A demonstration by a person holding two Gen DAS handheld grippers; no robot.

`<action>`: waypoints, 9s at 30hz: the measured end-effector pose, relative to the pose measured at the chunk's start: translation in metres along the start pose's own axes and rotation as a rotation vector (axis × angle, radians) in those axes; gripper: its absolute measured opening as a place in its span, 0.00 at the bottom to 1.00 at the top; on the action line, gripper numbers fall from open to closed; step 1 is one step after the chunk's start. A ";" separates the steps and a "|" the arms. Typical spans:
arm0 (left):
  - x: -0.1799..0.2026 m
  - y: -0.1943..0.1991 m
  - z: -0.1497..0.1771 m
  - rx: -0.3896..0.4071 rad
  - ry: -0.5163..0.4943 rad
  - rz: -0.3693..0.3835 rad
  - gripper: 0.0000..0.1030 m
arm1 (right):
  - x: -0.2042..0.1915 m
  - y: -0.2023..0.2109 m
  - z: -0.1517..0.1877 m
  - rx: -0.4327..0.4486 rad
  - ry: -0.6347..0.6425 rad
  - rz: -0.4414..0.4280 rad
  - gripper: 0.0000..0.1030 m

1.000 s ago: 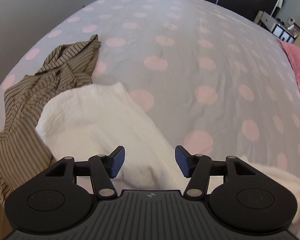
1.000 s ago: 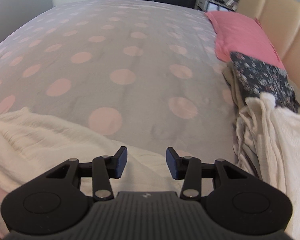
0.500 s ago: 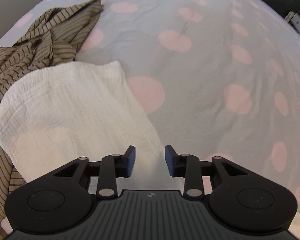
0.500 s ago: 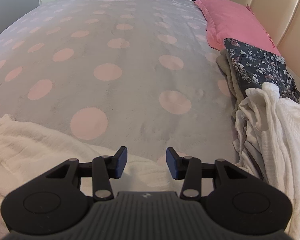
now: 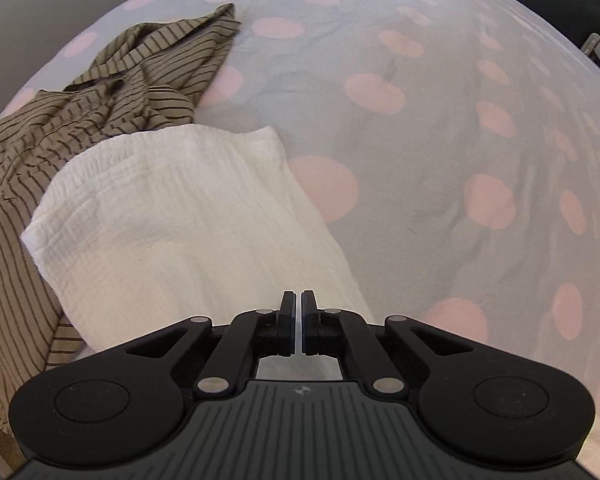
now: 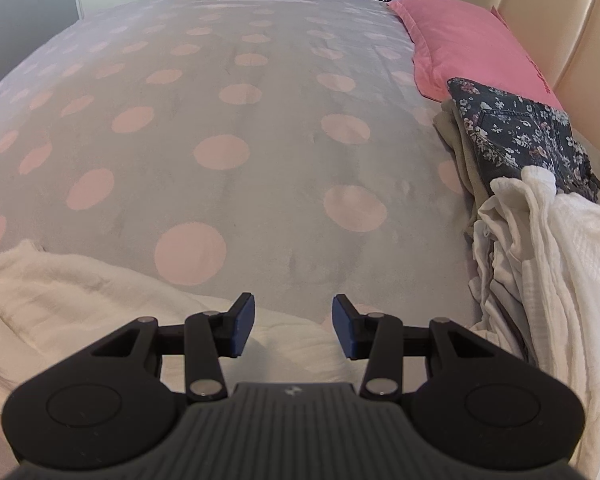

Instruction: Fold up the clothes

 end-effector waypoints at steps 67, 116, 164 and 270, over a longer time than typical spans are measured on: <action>0.034 -0.042 0.020 -0.109 -0.093 -0.069 0.20 | -0.017 0.009 0.013 0.012 0.072 -0.036 0.48; 0.046 0.032 0.062 -0.241 -0.112 -0.031 0.27 | 0.021 0.046 0.034 0.068 -0.014 0.004 0.48; 0.011 0.083 0.003 0.099 0.199 0.187 0.02 | -0.011 0.056 0.079 0.180 0.583 -0.069 0.35; -0.056 -0.101 -0.155 0.184 -0.041 -0.112 0.37 | 0.071 -0.116 -0.049 -0.156 -0.309 0.013 0.46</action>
Point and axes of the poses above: each gripper's, at about its wrist camera, not at the fingertips, and y roughly against the way its jaws point, x to its right, z to its underside, the point moved 3 cm from there along -y, roughly the way its jaws point, and after that the axes turned 15 degrees about z, right-handed, at the moved point
